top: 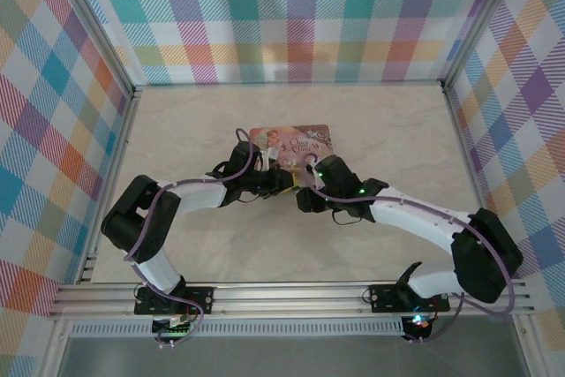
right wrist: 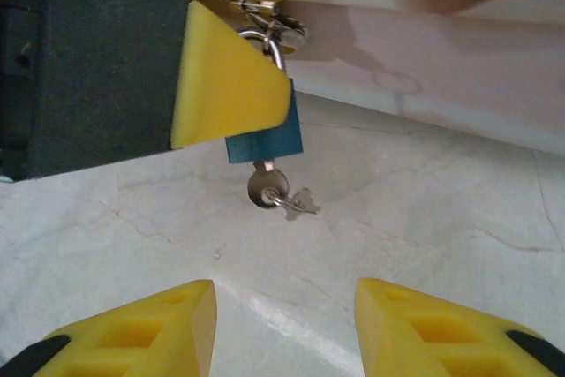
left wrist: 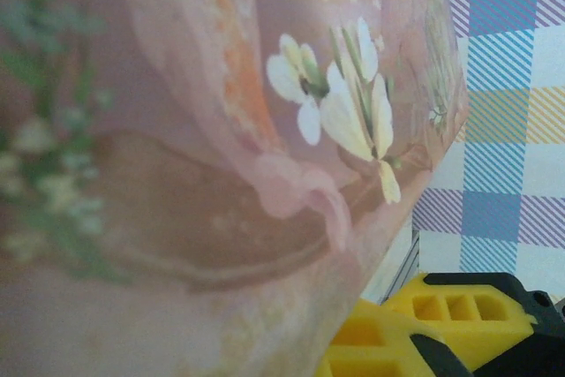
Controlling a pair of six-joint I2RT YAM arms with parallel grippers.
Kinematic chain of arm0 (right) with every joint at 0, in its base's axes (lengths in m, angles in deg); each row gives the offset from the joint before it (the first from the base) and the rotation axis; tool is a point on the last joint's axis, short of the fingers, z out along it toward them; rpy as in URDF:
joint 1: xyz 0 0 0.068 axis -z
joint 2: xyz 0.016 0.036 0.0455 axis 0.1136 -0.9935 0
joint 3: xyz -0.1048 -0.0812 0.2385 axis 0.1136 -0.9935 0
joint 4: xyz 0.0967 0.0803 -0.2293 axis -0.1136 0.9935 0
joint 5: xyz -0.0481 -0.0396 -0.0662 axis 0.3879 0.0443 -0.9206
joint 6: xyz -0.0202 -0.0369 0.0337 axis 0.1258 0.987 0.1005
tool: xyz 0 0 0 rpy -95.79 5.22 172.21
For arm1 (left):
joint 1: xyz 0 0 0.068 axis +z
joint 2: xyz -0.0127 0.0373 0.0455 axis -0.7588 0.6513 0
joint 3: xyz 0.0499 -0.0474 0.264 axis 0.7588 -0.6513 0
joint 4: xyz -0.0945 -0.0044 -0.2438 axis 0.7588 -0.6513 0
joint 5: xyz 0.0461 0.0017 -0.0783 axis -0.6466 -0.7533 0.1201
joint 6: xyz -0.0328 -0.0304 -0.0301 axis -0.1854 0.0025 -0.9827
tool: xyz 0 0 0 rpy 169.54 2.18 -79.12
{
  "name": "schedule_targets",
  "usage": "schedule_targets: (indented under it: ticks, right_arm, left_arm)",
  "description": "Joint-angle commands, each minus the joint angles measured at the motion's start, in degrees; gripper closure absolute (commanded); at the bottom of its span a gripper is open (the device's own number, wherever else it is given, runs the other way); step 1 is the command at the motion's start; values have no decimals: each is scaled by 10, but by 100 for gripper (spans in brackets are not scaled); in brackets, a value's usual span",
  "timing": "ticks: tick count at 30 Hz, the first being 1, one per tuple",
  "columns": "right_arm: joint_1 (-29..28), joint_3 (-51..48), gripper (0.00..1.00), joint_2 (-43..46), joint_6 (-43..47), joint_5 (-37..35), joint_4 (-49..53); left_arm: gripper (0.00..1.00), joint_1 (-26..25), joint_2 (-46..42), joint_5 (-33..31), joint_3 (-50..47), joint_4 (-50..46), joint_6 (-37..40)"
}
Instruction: Unlock the padlock with the key
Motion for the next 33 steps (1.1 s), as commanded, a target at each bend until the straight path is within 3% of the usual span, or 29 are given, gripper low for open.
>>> schedule_targets:
  ticks: [1,28,31,33]
  right_arm:
    - [-10,31,53,-27,41,-34,19]
    - [-33,110,64,-118,82,-75,37]
    - [-34,114,67,-121,85,-76,39]
    - [-34,116,74,-122,88,-74,40]
  left_arm:
    - [89,-3,-28,31,20,4,0]
    - [89,-3,-31,39,22,9,-1]
    - [89,-3,-32,39,19,12,-2]
    - [89,-3,-31,39,18,14,-3]
